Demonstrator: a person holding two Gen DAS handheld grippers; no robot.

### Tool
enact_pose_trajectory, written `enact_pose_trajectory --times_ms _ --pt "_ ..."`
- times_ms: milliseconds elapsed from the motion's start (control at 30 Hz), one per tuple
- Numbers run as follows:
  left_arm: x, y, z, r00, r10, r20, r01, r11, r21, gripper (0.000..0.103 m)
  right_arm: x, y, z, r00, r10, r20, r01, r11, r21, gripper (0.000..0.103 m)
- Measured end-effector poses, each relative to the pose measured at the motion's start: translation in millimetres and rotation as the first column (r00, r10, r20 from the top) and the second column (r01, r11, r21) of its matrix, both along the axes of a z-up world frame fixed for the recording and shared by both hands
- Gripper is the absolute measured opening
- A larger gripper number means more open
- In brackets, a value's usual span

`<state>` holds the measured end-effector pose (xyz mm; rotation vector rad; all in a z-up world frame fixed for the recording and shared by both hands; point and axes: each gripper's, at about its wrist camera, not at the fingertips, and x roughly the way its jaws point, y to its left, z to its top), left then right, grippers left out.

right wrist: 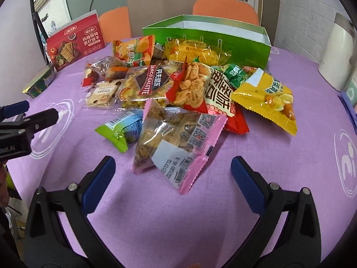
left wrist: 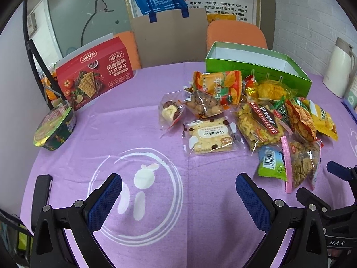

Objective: Organize snacks
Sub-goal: 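Grasp the pink-edged nut bag with the right gripper while the left grasps the green-blue candy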

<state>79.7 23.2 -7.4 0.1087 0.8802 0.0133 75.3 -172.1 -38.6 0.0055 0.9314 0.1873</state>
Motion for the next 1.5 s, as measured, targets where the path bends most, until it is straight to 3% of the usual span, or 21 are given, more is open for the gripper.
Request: enact_pose_trajectory --times_ms 133,200,267,667,1000,1100,1167,1233,1500 --pt "7 11 -2 1.0 0.011 -0.001 -0.011 1.0 -0.014 0.103 7 -7 1 0.999 -0.032 -0.009 0.033 0.997 0.072 0.098" --pt "10 12 -4 1.0 0.007 -0.005 -0.007 1.0 -0.023 0.103 7 -16 0 0.999 -0.051 -0.02 0.053 0.994 0.091 0.076" --pt "13 11 -5 1.0 -0.005 -0.009 0.005 0.999 -0.034 0.103 5 -24 -1 0.998 -0.055 -0.034 0.059 0.989 0.138 0.064" --pt "15 -23 -4 0.994 -0.113 0.001 0.113 0.991 -0.071 0.103 -33 -62 6 0.986 -0.16 -0.041 0.165 0.974 0.156 0.064" --pt "12 -50 -6 0.983 -0.186 -0.005 0.184 0.974 -0.13 0.103 -54 -68 4 0.978 -0.204 -0.038 0.207 0.966 0.155 0.066" --pt "16 -65 -15 0.968 -0.251 -0.028 0.243 0.956 -0.164 0.091 -65 -72 3 0.977 -0.209 -0.033 0.212 0.964 0.16 0.066" --pt "20 -74 -26 0.956 -0.287 -0.061 0.273 0.946 -0.176 0.067 -66 -72 2 0.979 -0.204 -0.027 0.206 0.966 0.155 0.067" --pt "24 -75 -37 0.947 -0.305 -0.101 0.276 0.933 -0.231 0.058 -62 -71 2 0.979 -0.202 -0.029 0.204 0.968 0.149 0.068" --pt "31 -85 -38 0.938 -0.325 -0.123 0.295 0.932 -0.213 0.056 -61 -67 -1 0.98 -0.195 -0.04 0.199 0.97 0.138 0.074"
